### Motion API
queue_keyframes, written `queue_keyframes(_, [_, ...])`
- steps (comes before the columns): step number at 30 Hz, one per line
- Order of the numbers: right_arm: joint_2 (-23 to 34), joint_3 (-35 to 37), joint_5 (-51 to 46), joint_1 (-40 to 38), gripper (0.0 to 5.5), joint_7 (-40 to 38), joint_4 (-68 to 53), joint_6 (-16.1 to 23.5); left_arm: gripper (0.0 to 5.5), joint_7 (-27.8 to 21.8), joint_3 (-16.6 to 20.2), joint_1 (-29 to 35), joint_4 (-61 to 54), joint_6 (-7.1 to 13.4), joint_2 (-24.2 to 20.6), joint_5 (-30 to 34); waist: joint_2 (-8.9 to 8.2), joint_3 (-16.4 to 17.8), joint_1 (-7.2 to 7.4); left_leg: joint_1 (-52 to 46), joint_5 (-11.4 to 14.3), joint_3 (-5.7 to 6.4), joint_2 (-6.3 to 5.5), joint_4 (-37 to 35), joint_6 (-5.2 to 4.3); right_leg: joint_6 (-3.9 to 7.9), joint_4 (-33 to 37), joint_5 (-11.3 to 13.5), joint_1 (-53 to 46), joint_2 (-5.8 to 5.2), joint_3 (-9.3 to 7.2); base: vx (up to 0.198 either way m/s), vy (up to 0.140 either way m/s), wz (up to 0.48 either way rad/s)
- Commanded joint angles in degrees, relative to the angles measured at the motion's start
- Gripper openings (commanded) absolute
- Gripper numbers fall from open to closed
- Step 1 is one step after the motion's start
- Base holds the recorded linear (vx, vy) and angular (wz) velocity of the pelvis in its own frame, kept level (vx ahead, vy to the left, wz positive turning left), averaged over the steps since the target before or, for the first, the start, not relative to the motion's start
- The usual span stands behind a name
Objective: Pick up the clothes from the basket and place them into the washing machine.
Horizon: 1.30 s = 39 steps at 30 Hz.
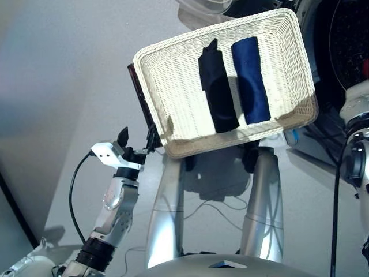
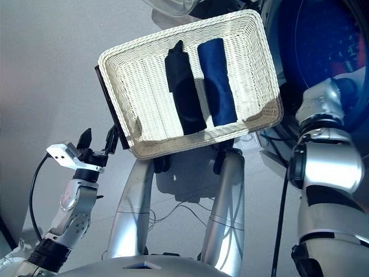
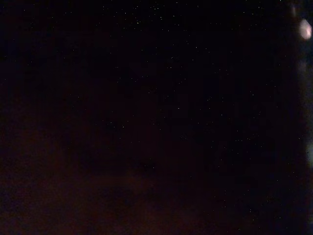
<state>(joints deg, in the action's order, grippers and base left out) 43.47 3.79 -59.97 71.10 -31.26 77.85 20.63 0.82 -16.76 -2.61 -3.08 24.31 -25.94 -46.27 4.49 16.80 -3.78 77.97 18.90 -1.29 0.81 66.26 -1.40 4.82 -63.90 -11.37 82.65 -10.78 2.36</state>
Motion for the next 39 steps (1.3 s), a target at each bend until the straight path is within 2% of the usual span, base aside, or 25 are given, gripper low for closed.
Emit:
queue_keyframes(1, [4.5, -3.0, -3.5, 1.7, 0.0, 4.1, -1.6, 4.1, 5.5, -1.6, 1.2, -0.5, -3.8, 0.5, -2.0, -2.3, -1.03, -1.9, 0.86, 1.6, -1.5, -1.79, -1.28, -2.7, 3.02, -2.0, -1.2, -3.8, -2.0, 1.76, -1.39, 0.0, 0.0, 0.0])
queue_keyframes(5, [5.9, -5.1, -1.6, 2.5, 0.0, 5.6, -0.3, 2.8, 5.5, -1.9, 1.4, -1.3, -4.2, 0.5, -2.4, -2.8, -1.11, -1.8, 0.76, 1.6, -1.6, -2.05, -1.16, -3.1, 3.03, -1.88, -0.9, -3.4, -1.9, 1.69, -1.21, 0.0, 0.0, 0.0])
queue_keyframes(6, [6.2, -6.0, -0.5, 2.6, 2.39, 6.3, 0.3, 2.0, 5.5, -2.1, 1.4, -1.4, -4.3, 0.5, -2.5, -2.9, -1.12, -1.8, 0.69, 1.6, -1.7, -2.13, -1.13, -3.1, 3.04, -1.87, -0.8, -3.4, -1.9, 1.68, -1.2, 0.0, 0.0, 0.0])
queue_keyframes(7, [6.3, -6.8, 0.5, 2.7, 5.5, 6.6, 0.7, 1.2, 5.5, -2.2, 1.4, -1.4, -4.3, 0.6, -2.6, -2.9, -1.14, -1.8, 0.64, 1.7, -1.7, -2.19, -1.12, -3.1, 3.07, -1.86, -0.7, -3.3, -2.0, 1.62, -1.21, 0.0, 0.0, 0.0])
queue_keyframes(14, [6.6, -13.5, 11.0, 4.4, 5.5, 7.9, 4.5, -4.3, 5.5, -2.7, 1.7, -1.4, -4.7, 0.4, -3.4, -2.1, -1.29, -1.6, 0.15, 1.8, -1.8, -2.65, -1.18, -3.0, 3.46, -1.77, -0.6, -3.0, -1.8, 1.49, -1.22, 0.0, 0.0, 0.0])
queue_keyframes(20, [3.4, -21.6, 23.1, 6.5, 5.5, 9.7, 3.2, -7.3, 5.5, -2.6, 2.9, -1.5, -4.8, 0.3, -3.1, -1.3, -1.74, -1.3, 0.4, 1.4, -2.1, -3.13, -1.11, -3.4, 3.78, -1.73, 0.3, -2.2, -2.2, 1.48, -1.12, 0.0, 0.0, 0.0])
queue_keyframes(25, [-1.2, -24.0, 26.3, 6.7, 5.5, 10.4, -0.8, -6.7, 5.5, -2.3, 4.3, -1.6, -4.8, 0.2, -2.5, -1.1, -2.11, -1.3, 0.9, 0.9, -2.4, -3.53, -0.87, -4.2, 3.9, -1.77, 1.4, -1.5, -2.5, 1.81, -0.94, 0.0, 0.0, 0.0])
queue_keyframes(31, [-7.5, -26.3, 29.5, 3.8, 5.5, 11.3, -11.6, -4.9, 5.5, -1.5, 5.6, -1.2, -4.6, 0.3, -2.1, -0.5, -2.62, -1.1, 1.89, 0.3, -2.9, -4.11, -0.59, -5.5, 3.92, -1.76, 3.1, -0.5, -3.0, 2.16, -0.87, -0.002, 0.003, -0.03])
queue_keyframes(36, [-9.4, -25.5, 33.8, -0.9, 5.5, 10.4, -20.8, -4.1, 5.5, -0.8, 6.7, -1.6, -4.4, 0.8, -1.2, -0.1, -2.63, -0.8, 2.66, 0.2, -3.1, -4.32, -0.41, -6.0, 4.08, -1.71, 3.6, -0.2, -3.1, 2.17, -0.75, 0.0, 0.0, 0.0])
queue_keyframes(39, [-8.6, -26.9, 38.8, -3.0, 5.5, 10.3, -26.3, -4.6, 5.5, -0.3, 7.3, -1.5, -4.2, 1.0, -1.3, 0.6, -2.75, -0.7, 2.94, 0.0, -3.2, -4.46, -0.33, -6.4, 4.07, -1.68, 3.9, -0.1, -3.3, 2.23, -0.78, 0.0, 0.0, 0.0])
